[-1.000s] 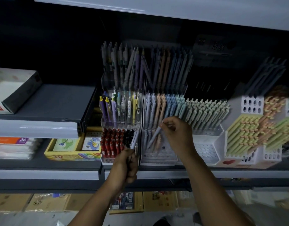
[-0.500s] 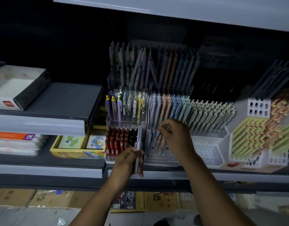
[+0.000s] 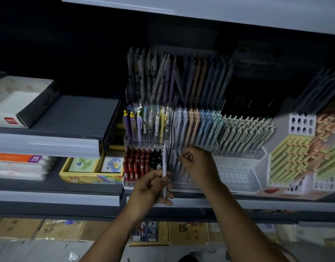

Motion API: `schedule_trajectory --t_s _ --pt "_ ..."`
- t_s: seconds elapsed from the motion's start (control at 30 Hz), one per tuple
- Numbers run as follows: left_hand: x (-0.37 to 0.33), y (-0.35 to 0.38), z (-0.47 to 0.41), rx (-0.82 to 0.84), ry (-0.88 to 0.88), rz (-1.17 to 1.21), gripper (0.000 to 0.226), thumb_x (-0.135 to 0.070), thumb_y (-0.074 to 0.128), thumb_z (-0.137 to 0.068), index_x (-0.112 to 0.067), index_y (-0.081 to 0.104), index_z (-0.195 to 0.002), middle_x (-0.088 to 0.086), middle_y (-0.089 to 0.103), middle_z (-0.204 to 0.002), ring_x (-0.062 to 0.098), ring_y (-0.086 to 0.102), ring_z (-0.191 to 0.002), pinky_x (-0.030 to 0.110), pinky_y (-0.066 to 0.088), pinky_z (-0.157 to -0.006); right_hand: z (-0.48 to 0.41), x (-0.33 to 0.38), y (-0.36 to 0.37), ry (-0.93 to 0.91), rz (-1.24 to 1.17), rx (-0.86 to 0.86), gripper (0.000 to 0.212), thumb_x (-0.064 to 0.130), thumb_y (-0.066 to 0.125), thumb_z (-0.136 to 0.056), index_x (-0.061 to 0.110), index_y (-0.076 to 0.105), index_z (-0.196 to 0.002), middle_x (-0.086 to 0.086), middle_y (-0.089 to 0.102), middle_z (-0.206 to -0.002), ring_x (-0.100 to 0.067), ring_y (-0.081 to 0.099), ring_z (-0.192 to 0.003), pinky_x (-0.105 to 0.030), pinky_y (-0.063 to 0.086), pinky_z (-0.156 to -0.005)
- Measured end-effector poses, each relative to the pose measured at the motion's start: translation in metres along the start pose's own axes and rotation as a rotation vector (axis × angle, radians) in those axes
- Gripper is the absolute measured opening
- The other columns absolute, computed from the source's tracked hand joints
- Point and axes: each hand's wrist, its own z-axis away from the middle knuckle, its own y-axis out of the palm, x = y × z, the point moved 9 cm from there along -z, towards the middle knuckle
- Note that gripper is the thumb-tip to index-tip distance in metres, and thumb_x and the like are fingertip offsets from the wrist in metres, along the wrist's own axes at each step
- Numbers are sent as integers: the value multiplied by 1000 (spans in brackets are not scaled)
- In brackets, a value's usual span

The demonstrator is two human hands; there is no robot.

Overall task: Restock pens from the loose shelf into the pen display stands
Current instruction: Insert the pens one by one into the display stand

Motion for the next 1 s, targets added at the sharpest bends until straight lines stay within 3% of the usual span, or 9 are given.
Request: schedule_trajectory --t_s 0.17,0.5,0.8,0.93,1.0 --pt "7 -3 0 -12 -37 40 21 -6 54 -102 4 62 -119 23 69 -92 33 70 -77 41 64 -69 1 7 6 -84 67 -22 16 22 76 -89 8 74 -94 -5 62 -99 -23 63 -83 -34 53 -75" --pt "8 -4 -1 -26 -35 45 21 -5 57 -100 8 63 -115 21 66 -92 29 71 -77 41 64 -68 3 3 3 -101 116 -11 20 26 73 -92 8 73 -100 -3 51 -105 -25 62 -88 -40 54 -76" --pt "5 1 -3 -3 -17 -15 18 -2 56 -100 8 64 -112 16 65 -86 27 70 -73 43 65 -69 2 9 2 -98 159 40 24 33 68 -94 12 70 -103 1 50 -110 -18 59 -90 -34 53 -78" --pt "6 -1 -4 -14 -11 -47 19 -3 58 -99 8 64 -113 16 66 -86 29 70 -75 42 65 -67 7 19 -18 -59 -108 -44 13 27 67 -96 15 71 -98 5 58 -98 0 58 -80 -14 44 -74" --pt "7 -2 -5 -19 -7 -68 18 -3 59 -98 7 65 -113 15 67 -87 30 70 -76 42 65 -66 9 24 -21 30 -355 16 12 28 68 -95 18 73 -99 9 66 -85 0 63 -73 -17 48 -68"
